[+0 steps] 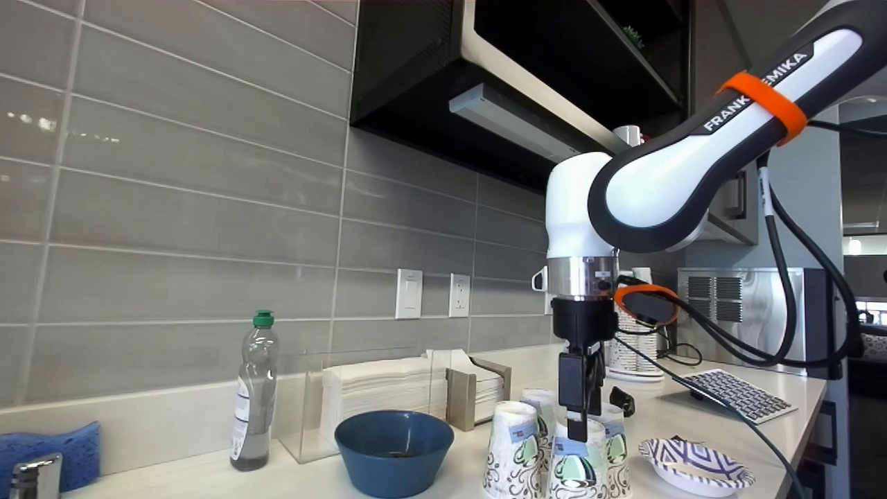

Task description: Stack the coffee cups on top of each other

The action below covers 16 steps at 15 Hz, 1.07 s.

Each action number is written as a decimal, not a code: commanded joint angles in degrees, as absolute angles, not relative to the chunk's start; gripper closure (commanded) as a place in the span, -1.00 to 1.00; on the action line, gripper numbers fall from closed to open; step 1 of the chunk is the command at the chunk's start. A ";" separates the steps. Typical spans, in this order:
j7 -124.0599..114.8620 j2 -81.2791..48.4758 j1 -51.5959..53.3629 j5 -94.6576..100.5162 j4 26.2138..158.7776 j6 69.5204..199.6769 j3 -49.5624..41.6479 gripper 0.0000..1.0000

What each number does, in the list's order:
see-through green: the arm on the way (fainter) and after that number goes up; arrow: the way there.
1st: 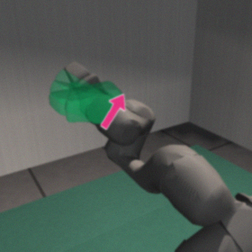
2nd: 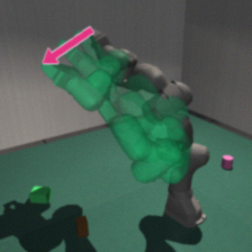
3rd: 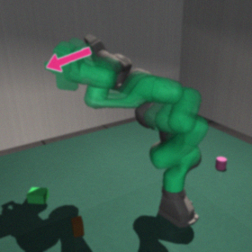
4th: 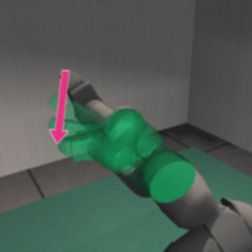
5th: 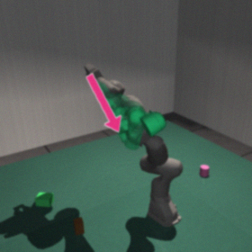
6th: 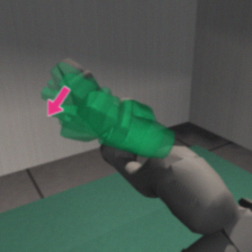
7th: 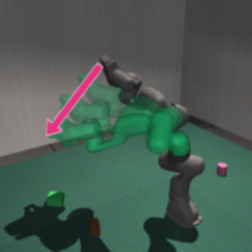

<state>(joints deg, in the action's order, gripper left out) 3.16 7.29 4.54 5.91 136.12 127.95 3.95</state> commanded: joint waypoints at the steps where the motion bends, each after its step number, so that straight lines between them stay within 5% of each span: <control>1: 3.63 5.50 4.18 5.45 134.93 129.35 3.69 -1.00; 7: 3.72 4.12 3.96 5.72 134.67 131.00 3.47 -0.93; 9: 3.75 3.82 3.83 5.74 134.59 131.23 3.44 -0.44; 12: 3.53 3.48 3.63 5.87 134.46 131.30 3.45 0.00; 16: 3.11 4.63 3.73 6.13 134.54 129.98 3.68 0.19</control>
